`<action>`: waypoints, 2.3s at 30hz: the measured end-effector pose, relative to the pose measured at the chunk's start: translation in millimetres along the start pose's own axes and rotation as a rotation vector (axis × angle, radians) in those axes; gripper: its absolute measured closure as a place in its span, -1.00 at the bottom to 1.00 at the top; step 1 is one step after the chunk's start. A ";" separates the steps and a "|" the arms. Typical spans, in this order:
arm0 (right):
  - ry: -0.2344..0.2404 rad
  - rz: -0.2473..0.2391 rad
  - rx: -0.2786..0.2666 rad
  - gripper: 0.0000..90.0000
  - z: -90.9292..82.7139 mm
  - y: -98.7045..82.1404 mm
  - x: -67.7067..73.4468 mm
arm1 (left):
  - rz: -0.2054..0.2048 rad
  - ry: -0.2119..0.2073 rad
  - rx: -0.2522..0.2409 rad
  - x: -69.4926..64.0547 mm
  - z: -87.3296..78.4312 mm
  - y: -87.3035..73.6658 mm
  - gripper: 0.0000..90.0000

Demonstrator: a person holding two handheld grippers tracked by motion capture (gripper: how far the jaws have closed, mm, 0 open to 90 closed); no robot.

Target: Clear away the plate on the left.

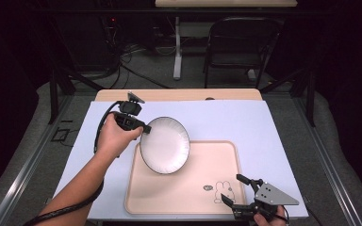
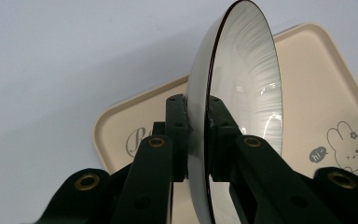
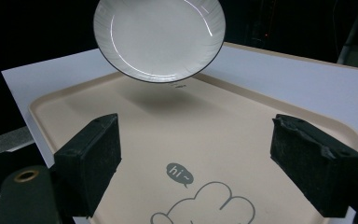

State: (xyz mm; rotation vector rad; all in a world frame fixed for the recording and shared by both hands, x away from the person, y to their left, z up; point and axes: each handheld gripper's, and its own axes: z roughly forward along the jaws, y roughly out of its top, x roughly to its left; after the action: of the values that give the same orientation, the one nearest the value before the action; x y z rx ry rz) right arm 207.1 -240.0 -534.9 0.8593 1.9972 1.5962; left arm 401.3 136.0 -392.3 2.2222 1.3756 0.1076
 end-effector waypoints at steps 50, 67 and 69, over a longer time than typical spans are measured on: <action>0.002 0.001 0.002 -0.66 0.4 0.0 0.0 | 0.129 -0.125 0.091 -56.5 45.2 -21.8 0.80; 0.002 0.000 0.001 -0.66 0.1 0.0 -0.2 | 0.115 -0.138 0.101 -55.7 54.4 -26.1 0.80; 0.002 0.000 0.001 -0.66 0.1 0.0 -0.2 | 0.109 -0.137 0.106 -53.9 55.7 -27.1 0.80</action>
State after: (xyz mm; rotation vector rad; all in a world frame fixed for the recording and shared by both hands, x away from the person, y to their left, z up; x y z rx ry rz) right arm 207.3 -240.1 -534.9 0.8584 1.9999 1.5966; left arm 371.6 77.9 -442.3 2.3442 1.2132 -0.0800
